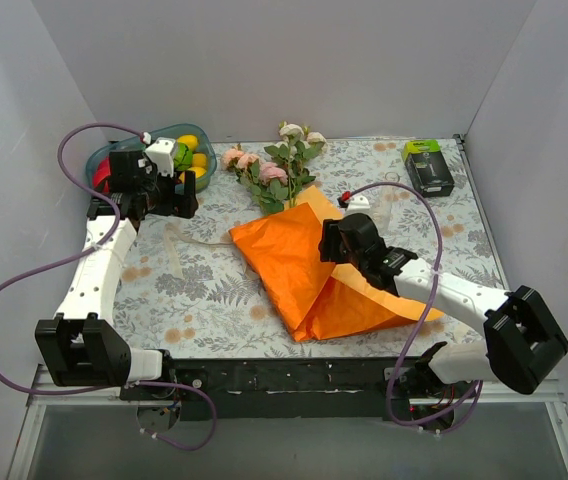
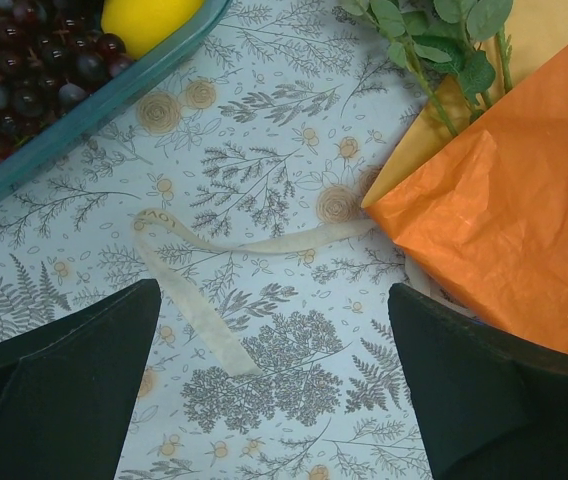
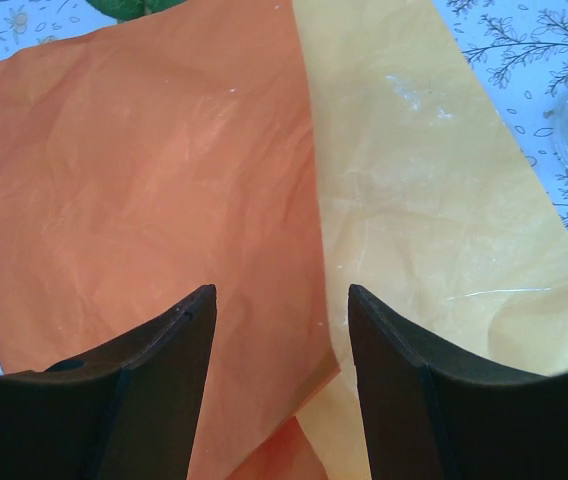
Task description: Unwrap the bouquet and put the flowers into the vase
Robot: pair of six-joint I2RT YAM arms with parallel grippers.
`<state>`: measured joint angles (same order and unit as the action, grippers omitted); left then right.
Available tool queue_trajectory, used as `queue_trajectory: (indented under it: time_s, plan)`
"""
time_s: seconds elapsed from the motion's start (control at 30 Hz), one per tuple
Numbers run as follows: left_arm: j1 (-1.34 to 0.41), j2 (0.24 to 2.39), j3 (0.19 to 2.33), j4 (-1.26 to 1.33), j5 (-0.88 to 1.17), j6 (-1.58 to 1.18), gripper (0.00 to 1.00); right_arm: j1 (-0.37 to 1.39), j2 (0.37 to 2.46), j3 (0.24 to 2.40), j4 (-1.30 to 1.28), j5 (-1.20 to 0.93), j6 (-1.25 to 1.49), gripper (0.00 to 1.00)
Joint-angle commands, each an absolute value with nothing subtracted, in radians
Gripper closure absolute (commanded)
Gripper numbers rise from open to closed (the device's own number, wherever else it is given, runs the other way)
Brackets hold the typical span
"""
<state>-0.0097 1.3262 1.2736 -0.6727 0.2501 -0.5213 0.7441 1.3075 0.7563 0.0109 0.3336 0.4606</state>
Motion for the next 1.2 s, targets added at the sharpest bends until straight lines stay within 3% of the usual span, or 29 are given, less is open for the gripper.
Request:
queue_trajectory:
  time_s: [0.0,0.23,0.43,0.57,0.77,1.17]
  plan:
    - [-0.012,1.279,1.258,-0.67,0.252,-0.518,0.02,0.71,1.325,0.77,0.064,0.351,0.426,0.37]
    - [-0.012,1.276,1.258,-0.67,0.249,-0.522,0.02,0.698,1.345,0.752,0.112,0.238,0.428,0.41]
    - [-0.012,1.269,1.256,-0.666,0.236,-0.515,0.02,0.698,1.351,0.735,0.129,0.143,0.407,0.68]
    - [-0.012,1.269,1.267,-0.664,0.232,-0.512,0.02,0.696,1.339,0.742,0.121,0.115,0.407,0.98]
    - [-0.012,1.278,1.292,-0.672,0.232,-0.514,0.02,0.729,1.292,0.787,0.083,0.123,0.4,0.99]
    - [-0.012,1.29,1.31,-0.641,0.17,-0.54,0.02,1.09,1.337,1.052,0.002,0.248,0.348,0.99]
